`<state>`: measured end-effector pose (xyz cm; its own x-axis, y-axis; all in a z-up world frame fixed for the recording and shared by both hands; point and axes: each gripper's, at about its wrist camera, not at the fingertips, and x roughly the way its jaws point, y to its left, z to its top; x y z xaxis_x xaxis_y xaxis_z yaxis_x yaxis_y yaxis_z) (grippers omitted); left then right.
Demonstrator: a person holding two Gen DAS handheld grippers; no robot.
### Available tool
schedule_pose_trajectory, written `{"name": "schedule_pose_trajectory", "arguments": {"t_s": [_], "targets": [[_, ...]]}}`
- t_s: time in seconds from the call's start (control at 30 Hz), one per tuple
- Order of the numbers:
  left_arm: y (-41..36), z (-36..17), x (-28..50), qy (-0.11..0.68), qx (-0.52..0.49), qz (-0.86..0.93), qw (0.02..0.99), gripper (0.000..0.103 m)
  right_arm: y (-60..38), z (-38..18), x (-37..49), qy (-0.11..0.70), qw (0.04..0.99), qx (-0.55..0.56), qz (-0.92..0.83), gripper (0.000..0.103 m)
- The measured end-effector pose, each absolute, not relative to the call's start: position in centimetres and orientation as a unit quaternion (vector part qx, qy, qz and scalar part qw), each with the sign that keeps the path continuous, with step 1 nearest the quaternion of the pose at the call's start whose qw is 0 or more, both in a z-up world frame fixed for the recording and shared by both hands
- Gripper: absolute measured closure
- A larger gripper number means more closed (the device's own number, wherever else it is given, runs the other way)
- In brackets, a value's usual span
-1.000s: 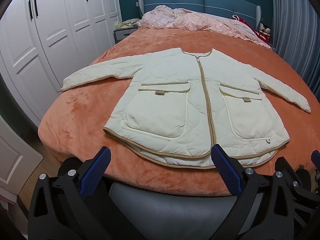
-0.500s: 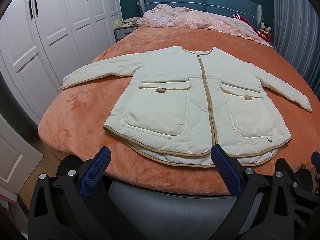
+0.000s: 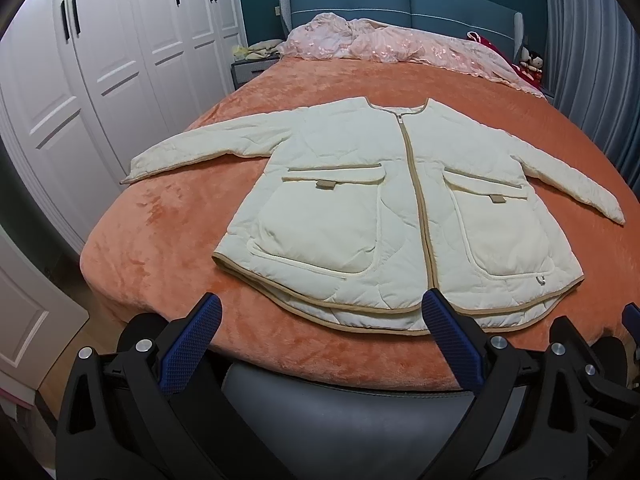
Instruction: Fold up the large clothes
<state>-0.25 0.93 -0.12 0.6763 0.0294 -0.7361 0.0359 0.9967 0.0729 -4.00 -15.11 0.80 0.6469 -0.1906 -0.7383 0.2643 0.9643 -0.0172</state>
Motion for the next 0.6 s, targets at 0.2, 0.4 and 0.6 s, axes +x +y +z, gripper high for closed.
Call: {"name": "schedule_pose_trajectory", "arguments": {"t_s": [0.2,0.4,0.6], "targets": [[1.10,-0.06,-0.29,0.402,0.040,-0.001,0.915,0.005,-14.98,0.83,-4.00,0.401,0.906,0.045,-0.126,0.005],[1.18,-0.08,-0.30,0.403,0.041,-0.001,0.914,0.005,-14.83,0.77,-3.99,0.404,0.905,0.048,-0.125,0.005],[1.22,-0.09,-0.27,0.404,0.041,-0.001,0.914,0.005,-14.86,0.73,-3.92,0.404,0.905,0.048,-0.125,0.005]]}}
